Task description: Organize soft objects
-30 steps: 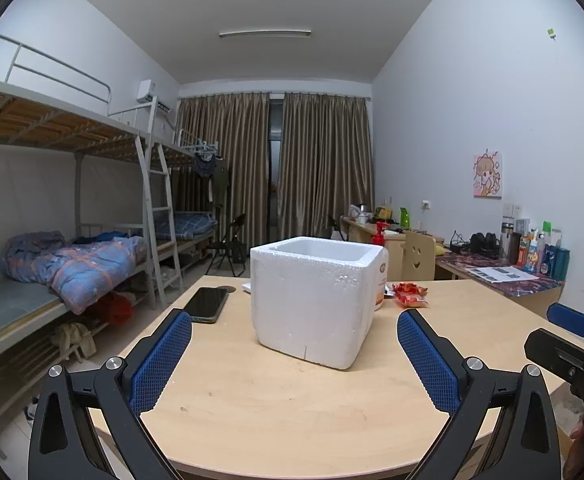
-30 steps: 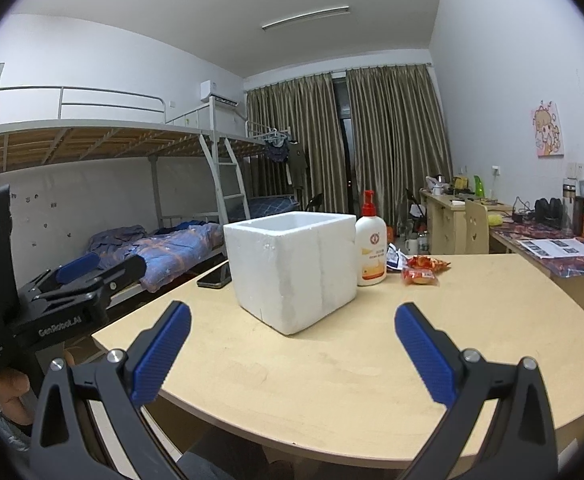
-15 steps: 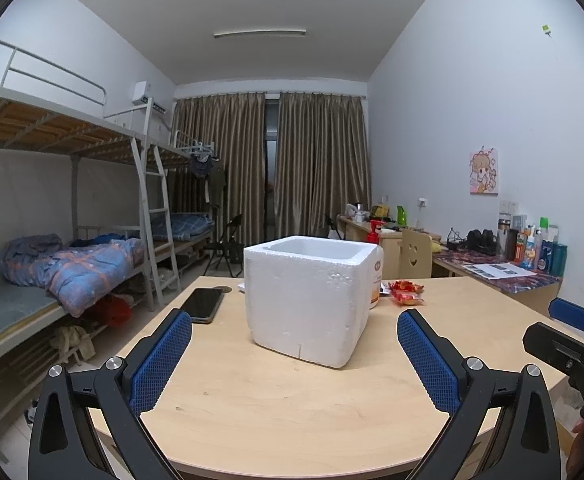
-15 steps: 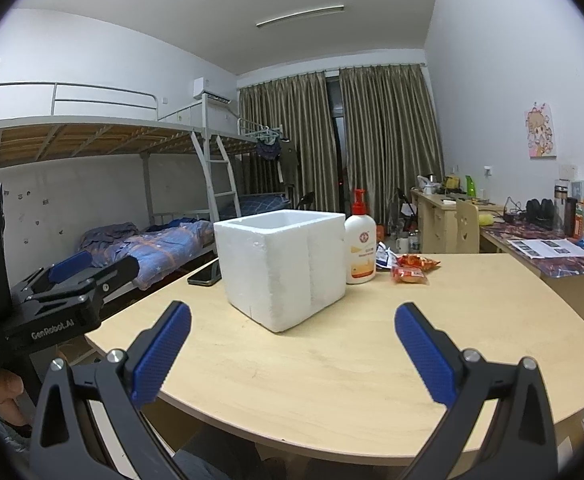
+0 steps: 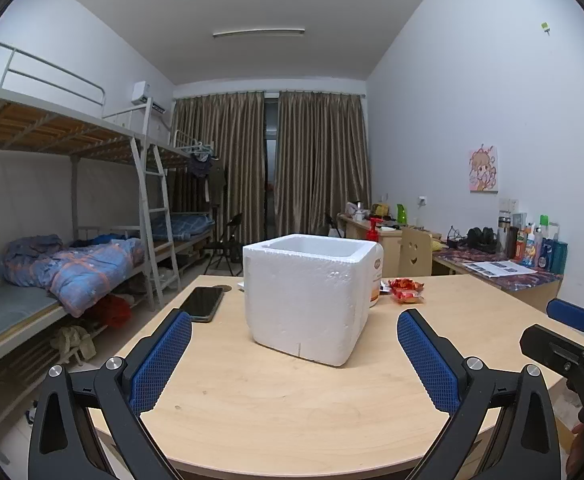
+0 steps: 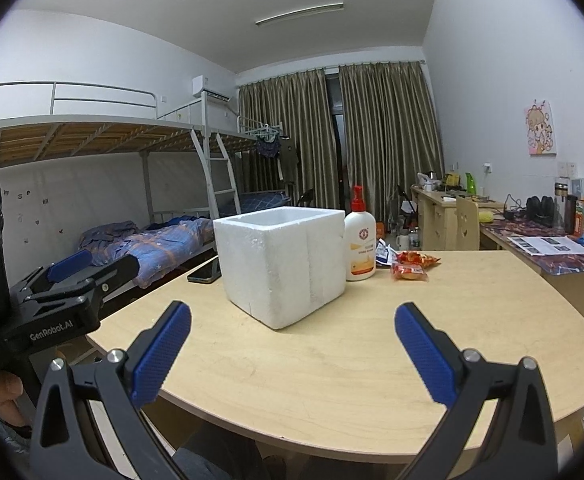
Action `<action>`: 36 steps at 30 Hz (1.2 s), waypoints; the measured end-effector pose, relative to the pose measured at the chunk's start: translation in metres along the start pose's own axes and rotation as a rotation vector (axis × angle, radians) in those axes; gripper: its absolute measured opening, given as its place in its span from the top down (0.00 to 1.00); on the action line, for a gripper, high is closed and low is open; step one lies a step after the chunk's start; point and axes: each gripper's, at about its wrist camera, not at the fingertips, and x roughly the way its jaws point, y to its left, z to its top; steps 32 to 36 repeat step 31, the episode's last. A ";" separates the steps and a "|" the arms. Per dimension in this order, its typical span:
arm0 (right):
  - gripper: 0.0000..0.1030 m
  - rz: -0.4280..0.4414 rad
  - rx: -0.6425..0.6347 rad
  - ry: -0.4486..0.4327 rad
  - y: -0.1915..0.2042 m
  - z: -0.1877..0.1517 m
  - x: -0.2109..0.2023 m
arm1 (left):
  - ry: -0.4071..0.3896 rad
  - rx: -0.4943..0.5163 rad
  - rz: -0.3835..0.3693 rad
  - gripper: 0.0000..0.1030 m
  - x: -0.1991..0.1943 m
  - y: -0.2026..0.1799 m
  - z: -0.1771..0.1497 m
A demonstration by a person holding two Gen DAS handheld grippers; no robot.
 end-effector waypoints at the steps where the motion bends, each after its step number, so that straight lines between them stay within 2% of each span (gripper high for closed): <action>1: 0.00 -0.002 0.002 0.001 0.000 0.000 0.000 | 0.001 0.001 0.002 0.00 0.000 0.001 0.000; 36: 0.00 0.000 -0.003 0.012 0.001 -0.001 0.003 | 0.013 0.013 -0.005 0.00 0.001 -0.001 -0.001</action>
